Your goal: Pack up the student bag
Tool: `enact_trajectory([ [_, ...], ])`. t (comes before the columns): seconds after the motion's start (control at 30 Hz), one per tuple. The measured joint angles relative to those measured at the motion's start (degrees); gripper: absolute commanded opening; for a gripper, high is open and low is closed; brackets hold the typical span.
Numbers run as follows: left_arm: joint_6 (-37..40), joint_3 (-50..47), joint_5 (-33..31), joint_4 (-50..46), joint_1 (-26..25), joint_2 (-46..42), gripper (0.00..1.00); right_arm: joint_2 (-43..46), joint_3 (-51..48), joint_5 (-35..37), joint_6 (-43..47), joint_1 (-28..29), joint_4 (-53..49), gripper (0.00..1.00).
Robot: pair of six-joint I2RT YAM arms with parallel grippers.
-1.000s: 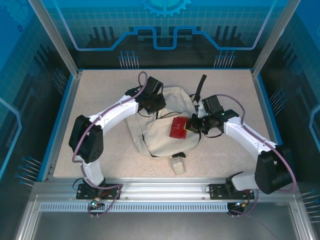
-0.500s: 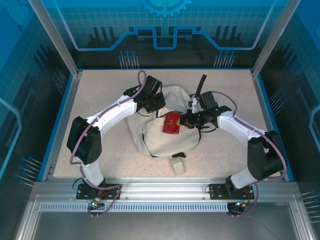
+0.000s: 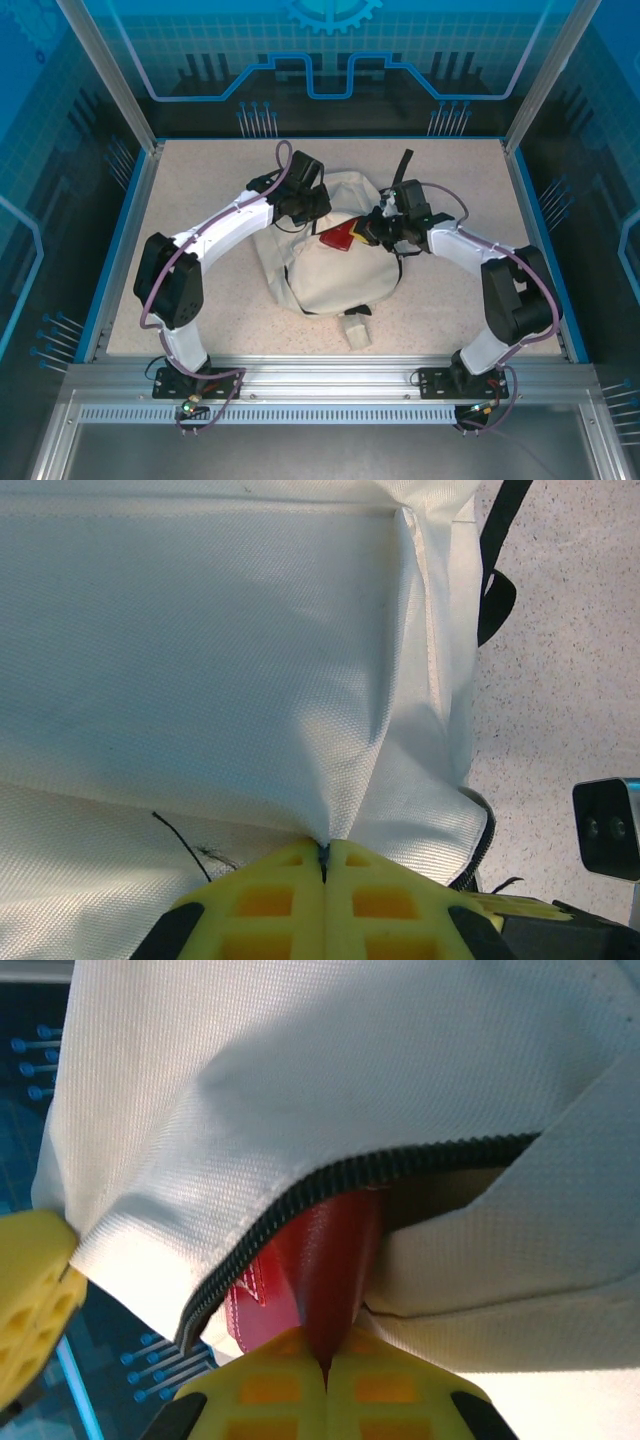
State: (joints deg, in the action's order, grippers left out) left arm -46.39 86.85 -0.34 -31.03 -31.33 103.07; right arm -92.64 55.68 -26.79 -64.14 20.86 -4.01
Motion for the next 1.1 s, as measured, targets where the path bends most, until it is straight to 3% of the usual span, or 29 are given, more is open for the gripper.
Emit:
enact_trajectory([
  [0.5,-0.04,0.00,0.20,0.04,0.52,0.11,0.00,-3.04,-2.19,14.80,-15.06,6.16,15.28,0.00],
  [0.7,-0.04,-0.48,0.85,0.46,0.52,0.17,0.00,-0.87,-1.53,20.74,-15.34,7.41,9.20,0.01],
  [0.87,-0.07,-0.85,1.68,0.96,0.70,0.28,0.00,0.63,-3.91,21.84,-16.48,7.67,12.35,0.08],
  [1.0,-0.11,-0.85,1.68,0.94,0.98,0.33,0.00,-4.50,-2.78,17.53,-17.62,7.69,18.29,0.32],
  [1.1,-0.09,-0.85,1.70,0.94,1.18,0.33,0.00,-5.75,-2.54,15.10,-17.86,7.67,20.26,0.38],
])
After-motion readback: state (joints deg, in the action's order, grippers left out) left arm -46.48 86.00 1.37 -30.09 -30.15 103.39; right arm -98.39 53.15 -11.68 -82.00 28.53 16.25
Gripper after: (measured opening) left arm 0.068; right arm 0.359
